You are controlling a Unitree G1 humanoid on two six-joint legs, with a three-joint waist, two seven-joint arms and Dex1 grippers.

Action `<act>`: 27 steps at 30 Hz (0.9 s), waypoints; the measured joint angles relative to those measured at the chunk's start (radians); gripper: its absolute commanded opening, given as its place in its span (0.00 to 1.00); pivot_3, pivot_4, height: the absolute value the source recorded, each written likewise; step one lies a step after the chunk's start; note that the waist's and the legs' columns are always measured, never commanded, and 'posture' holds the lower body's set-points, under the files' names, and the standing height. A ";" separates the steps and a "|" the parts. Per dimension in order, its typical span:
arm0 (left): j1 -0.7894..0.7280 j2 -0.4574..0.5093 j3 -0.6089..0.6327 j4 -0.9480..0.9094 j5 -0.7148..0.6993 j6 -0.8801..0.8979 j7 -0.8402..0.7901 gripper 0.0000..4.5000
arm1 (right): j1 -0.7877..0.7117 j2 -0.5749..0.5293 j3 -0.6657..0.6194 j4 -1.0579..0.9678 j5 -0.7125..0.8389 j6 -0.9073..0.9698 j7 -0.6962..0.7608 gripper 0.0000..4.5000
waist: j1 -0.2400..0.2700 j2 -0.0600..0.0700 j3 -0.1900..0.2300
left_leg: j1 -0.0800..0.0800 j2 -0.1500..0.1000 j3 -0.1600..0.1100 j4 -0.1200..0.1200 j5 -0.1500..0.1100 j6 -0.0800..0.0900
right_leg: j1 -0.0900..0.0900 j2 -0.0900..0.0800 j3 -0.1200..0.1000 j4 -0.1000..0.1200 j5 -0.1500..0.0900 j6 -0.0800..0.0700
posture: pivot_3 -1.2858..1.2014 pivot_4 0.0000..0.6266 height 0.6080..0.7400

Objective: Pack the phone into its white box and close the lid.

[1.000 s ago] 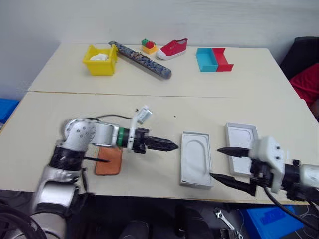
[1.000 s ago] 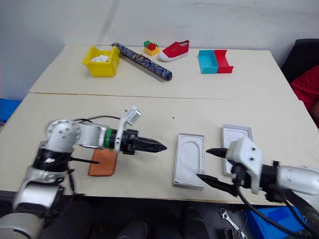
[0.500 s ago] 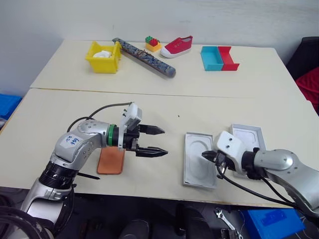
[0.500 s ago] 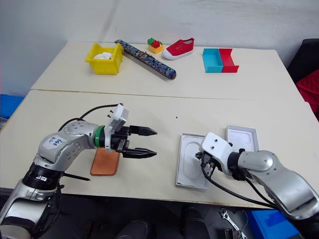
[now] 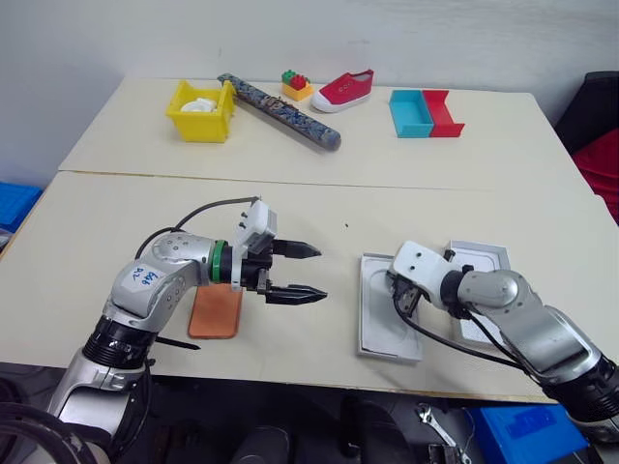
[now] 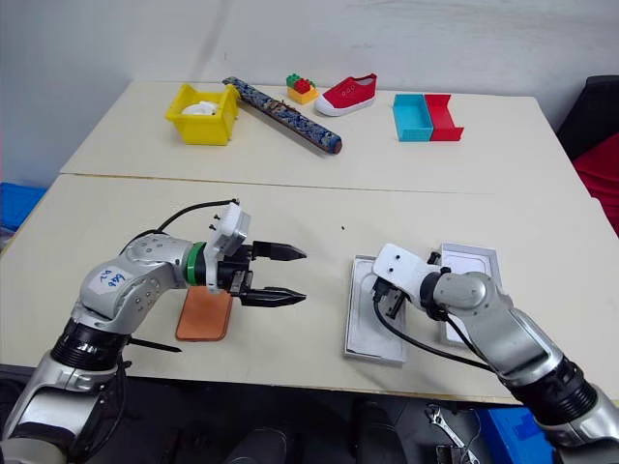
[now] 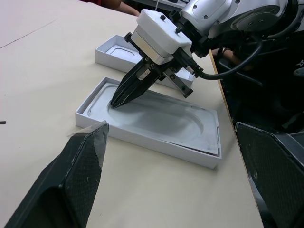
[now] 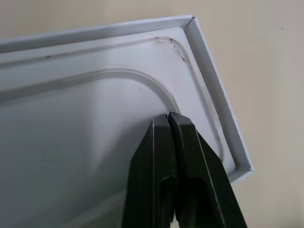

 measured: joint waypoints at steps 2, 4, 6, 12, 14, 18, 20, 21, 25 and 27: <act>0.000 -0.011 0.000 0.000 0.004 0.001 0.000 1.00 | 0.000 0.014 -0.005 0.001 -0.003 0.000 0.006 0.01 | -0.001 0.000 0.000 | 0.000 0.000 0.000 0.000 0.000 0.000 | 0.000 0.000 0.000 0.000 0.000 0.000 | 0.52 0.24 1.00; 0.000 -0.015 0.000 0.000 0.007 0.002 0.000 1.00 | 0.001 0.016 -0.005 0.001 -0.010 -0.001 0.007 0.01 | -0.001 0.000 0.000 | 0.000 0.000 0.000 0.000 0.000 0.000 | 0.000 0.000 0.000 0.001 0.000 0.000 | 0.52 0.24 1.00; 0.000 -0.019 0.000 0.000 0.009 0.004 0.000 1.00 | 0.001 0.017 -0.007 0.005 -0.028 -0.013 0.008 0.01 | -0.001 0.000 0.000 | 0.000 0.000 0.000 0.000 0.000 0.000 | 0.000 0.000 0.000 0.001 0.000 0.000 | 0.52 0.24 1.00; 0.000 -0.027 0.000 0.000 0.014 0.014 -0.001 1.00 | 0.011 0.029 -0.052 0.022 -0.018 -0.024 0.039 0.01 | -0.003 0.000 0.000 | 0.000 0.000 0.000 0.000 0.000 0.000 | 0.000 0.000 0.000 0.001 0.000 0.000 | 0.52 0.24 1.00; 0.001 -0.027 0.002 -0.001 0.014 0.021 -0.005 1.00 | 0.051 0.033 -0.132 -0.048 0.071 0.022 0.085 0.01 | 0.000 0.000 0.000 | -0.001 0.000 -0.002 0.000 0.000 0.000 | 0.000 0.000 -0.001 0.001 0.000 0.000 | 0.52 0.24 1.00; 0.025 -0.019 -0.001 -0.020 0.016 0.024 -0.022 1.00 | 0.174 0.013 -0.278 -0.274 0.266 0.119 0.180 0.01 | 0.002 0.000 0.000 | -0.002 0.000 -0.004 0.000 0.000 0.000 | 0.000 0.000 -0.002 -0.001 0.000 0.000 | 0.52 0.24 1.00; 0.036 -0.014 0.000 -0.033 0.017 0.024 -0.032 1.00 | 0.253 -0.037 -0.315 -0.338 0.308 0.140 0.212 0.01 | 0.005 0.000 0.000 | -0.002 0.000 -0.004 0.000 0.000 0.001 | 0.001 -0.001 -0.003 -0.001 0.000 0.000 | 0.52 0.24 1.00; 0.040 -0.012 0.000 -0.033 0.018 0.024 -0.035 1.00 | 0.288 -0.060 -0.324 -0.355 0.315 0.144 0.223 0.01 | 0.005 0.000 0.000 | -0.002 0.000 -0.004 0.000 0.000 0.001 | 0.001 -0.001 -0.003 -0.001 0.000 0.000 | 0.52 0.24 1.00; 0.042 -0.011 -0.001 -0.033 0.031 0.021 -0.050 1.00 | 0.366 -0.099 -0.297 -0.354 0.271 0.113 0.211 0.01 | 0.001 0.000 0.000 | 0.000 0.000 -0.003 0.001 0.000 0.001 | 0.002 0.000 -0.002 -0.001 0.000 0.000 | 0.52 0.24 1.00; 0.042 -0.011 -0.003 -0.033 0.038 0.020 -0.059 1.00 | 0.377 -0.102 -0.265 -0.323 0.228 0.080 0.197 0.01 | -0.001 0.000 0.000 | 0.001 0.000 -0.002 0.001 0.000 0.001 | 0.002 0.000 -0.001 -0.001 0.000 0.000 | 0.52 0.24 1.00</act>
